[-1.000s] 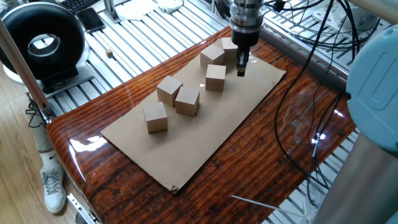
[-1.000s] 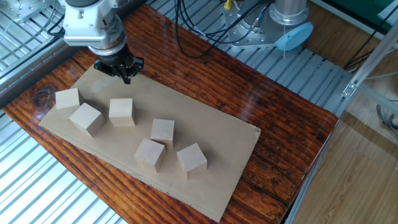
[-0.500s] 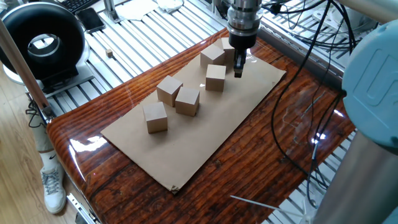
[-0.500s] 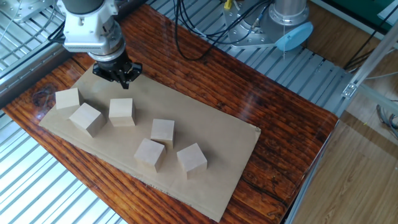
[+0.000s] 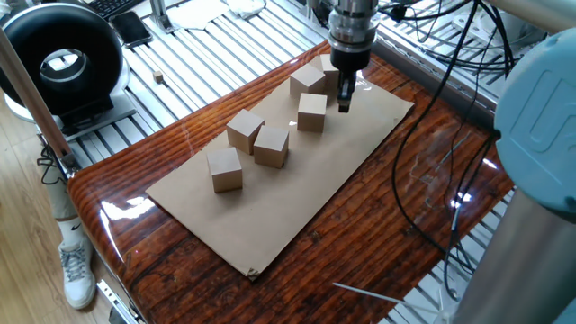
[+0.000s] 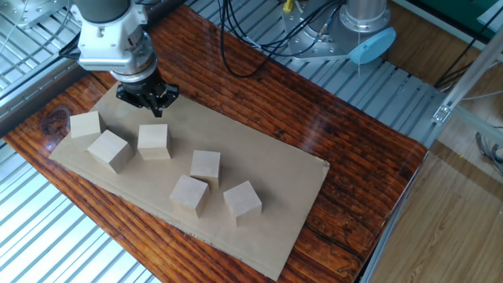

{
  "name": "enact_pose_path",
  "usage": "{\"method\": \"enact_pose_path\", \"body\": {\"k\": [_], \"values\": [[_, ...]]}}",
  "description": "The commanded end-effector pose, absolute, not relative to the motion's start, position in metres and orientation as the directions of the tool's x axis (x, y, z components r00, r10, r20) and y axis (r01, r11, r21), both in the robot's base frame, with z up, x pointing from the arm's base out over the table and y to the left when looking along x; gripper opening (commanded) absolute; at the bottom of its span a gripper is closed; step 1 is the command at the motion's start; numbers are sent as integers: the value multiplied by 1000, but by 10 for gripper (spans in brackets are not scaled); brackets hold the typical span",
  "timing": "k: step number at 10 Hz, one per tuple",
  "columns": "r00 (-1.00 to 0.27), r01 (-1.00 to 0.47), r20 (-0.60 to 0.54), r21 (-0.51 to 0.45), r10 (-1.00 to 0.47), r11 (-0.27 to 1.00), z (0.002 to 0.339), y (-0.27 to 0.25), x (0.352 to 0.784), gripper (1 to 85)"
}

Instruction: Stack the blocks into a pyramid shape

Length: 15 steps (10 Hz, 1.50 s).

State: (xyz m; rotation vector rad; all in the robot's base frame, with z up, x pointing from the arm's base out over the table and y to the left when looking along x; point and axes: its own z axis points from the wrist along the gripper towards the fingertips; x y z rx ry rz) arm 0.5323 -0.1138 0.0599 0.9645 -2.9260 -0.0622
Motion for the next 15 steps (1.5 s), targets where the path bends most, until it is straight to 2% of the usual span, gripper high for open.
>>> {"method": "enact_pose_path", "body": {"k": [1,7,15], "values": [[-817,-574,23,62,-576,816,63,-106,546,80],[-829,-558,-4,81,-560,826,53,-95,565,80],[-922,-386,-92,162,-376,908,63,-59,597,73]]}}
